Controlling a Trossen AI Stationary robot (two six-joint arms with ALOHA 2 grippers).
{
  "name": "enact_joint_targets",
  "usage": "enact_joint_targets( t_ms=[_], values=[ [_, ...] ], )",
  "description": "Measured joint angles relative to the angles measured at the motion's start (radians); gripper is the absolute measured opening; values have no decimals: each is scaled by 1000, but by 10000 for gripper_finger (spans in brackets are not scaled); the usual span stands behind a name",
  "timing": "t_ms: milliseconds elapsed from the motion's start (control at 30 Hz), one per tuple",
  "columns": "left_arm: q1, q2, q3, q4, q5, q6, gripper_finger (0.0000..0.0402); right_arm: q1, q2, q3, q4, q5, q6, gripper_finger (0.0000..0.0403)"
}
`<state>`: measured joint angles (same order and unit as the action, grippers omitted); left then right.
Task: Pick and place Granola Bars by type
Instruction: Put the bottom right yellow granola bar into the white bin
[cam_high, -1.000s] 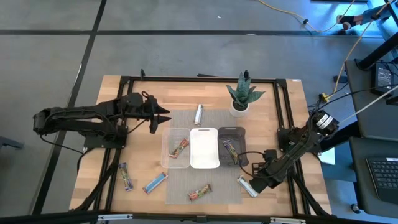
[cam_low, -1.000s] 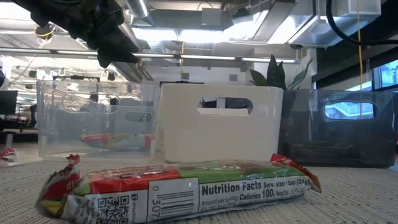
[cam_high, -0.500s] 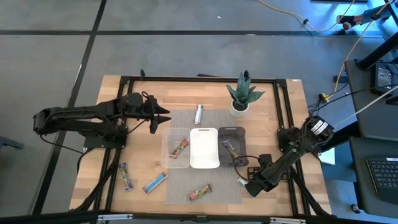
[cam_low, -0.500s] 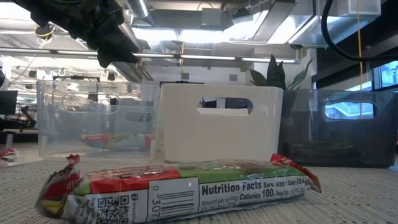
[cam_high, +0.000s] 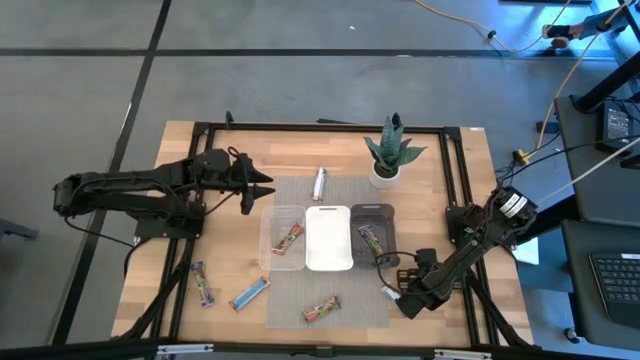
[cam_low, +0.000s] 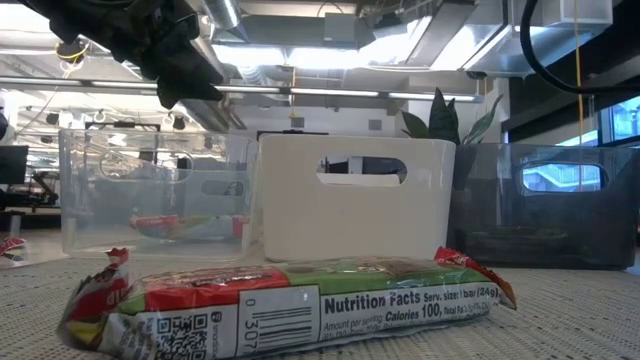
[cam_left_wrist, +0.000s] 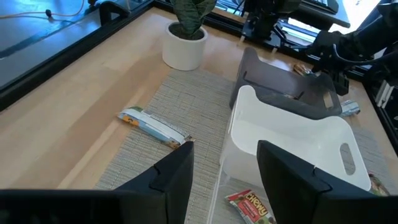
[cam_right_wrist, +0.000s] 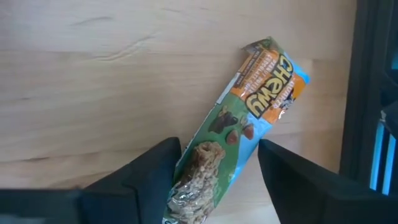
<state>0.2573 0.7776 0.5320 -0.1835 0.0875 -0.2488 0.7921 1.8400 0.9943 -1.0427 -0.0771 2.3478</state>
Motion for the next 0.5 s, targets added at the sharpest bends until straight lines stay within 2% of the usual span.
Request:
enact_joint_targets(
  t_ms=[267, 500],
  values=[
    [0, 0, 0, 0, 0, -3, 170, 0, 1, 0, -8, 42, -154, 212],
    [0, 0, 0, 0, 0, -26, 170, -1, 3, 1, -19, 12, -26, 211]
  ],
)
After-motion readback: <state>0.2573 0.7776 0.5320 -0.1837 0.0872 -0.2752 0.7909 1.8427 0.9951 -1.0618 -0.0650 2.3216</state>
